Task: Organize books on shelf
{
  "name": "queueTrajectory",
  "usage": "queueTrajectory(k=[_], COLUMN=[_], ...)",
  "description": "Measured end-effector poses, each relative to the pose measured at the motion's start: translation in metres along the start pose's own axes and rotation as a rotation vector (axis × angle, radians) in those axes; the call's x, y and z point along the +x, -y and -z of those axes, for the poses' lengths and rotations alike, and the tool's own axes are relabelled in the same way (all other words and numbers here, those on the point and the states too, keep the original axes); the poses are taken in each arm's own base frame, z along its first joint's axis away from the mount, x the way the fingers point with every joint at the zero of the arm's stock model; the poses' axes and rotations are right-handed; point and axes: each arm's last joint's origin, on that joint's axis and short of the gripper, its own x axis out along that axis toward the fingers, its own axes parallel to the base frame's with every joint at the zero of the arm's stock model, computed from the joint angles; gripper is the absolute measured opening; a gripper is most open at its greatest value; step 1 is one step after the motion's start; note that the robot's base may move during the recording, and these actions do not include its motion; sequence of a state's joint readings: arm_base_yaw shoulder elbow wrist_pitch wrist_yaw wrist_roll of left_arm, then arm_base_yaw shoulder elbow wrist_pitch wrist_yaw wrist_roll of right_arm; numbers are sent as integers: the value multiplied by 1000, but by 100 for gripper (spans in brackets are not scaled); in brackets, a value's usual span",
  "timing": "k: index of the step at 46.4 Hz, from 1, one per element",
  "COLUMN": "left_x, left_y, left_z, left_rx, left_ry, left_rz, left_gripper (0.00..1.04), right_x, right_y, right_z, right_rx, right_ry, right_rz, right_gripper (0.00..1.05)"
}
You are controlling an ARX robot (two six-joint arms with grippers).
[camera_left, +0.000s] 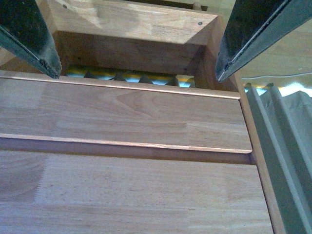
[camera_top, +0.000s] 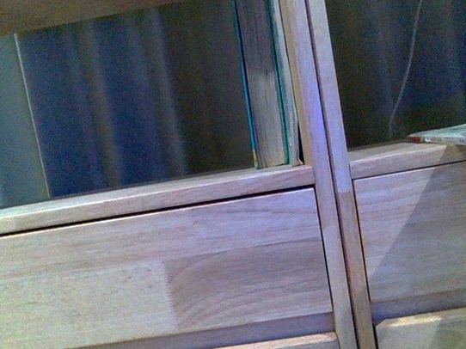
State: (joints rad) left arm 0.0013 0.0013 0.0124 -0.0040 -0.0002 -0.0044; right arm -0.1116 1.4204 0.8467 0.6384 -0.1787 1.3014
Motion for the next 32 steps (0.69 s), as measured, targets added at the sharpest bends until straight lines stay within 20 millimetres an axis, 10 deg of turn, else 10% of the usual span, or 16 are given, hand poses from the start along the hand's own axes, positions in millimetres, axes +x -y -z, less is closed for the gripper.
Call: queueTrajectory(k=[14, 32], left_x=[0, 0], left_y=[0, 0], left_z=[0, 0], left_rx=[0, 0], left_ry=[0, 0], left_rz=[0, 0], left_gripper=[97, 97], right_x=[0, -3], right_y=[4, 1], right_z=[-13, -2], right_rx=[58, 67], right_ry=[15, -11], right_rz=[1, -46], right_gripper=[81, 12])
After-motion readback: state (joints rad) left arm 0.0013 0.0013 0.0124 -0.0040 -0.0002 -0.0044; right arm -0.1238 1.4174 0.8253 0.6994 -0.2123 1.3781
